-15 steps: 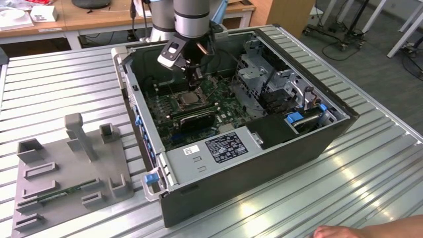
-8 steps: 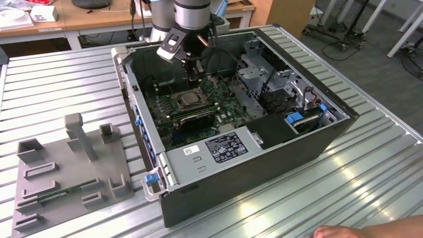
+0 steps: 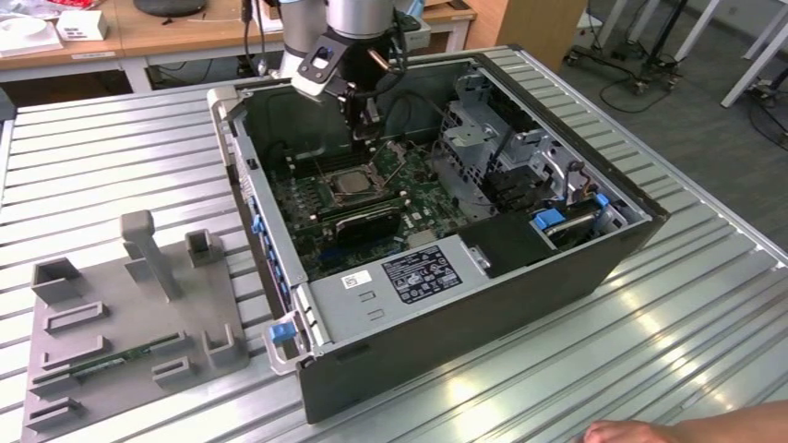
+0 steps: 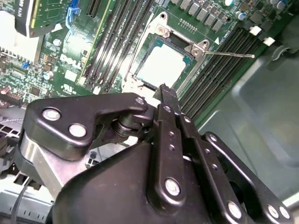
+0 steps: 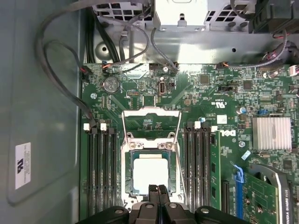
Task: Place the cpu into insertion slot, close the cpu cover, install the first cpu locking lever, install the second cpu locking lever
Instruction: 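Close the cpu cover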
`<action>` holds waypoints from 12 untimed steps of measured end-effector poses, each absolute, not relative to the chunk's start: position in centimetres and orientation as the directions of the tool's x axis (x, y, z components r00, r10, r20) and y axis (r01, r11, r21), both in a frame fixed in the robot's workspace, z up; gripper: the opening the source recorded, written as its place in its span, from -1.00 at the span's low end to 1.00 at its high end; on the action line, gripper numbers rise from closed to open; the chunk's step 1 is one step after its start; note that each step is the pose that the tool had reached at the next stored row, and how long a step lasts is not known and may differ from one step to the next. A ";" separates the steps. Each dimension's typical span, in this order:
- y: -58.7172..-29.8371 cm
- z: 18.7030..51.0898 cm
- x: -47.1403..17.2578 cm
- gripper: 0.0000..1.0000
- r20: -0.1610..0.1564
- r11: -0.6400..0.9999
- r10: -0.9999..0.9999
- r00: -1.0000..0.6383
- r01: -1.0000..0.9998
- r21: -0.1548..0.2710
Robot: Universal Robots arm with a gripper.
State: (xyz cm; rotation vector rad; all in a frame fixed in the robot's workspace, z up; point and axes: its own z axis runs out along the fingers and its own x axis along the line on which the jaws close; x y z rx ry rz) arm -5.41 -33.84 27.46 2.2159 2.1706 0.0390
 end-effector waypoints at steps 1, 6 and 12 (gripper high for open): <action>-33.8 27.5 -5.4 -0.80 -0.009 -0.020 1.000 0.021 0.999 0.046; -33.8 27.5 -5.3 -0.80 -0.010 -0.020 1.000 0.021 0.999 0.046; -33.8 27.5 -4.3 -0.80 -0.010 -0.020 1.000 0.021 0.999 0.046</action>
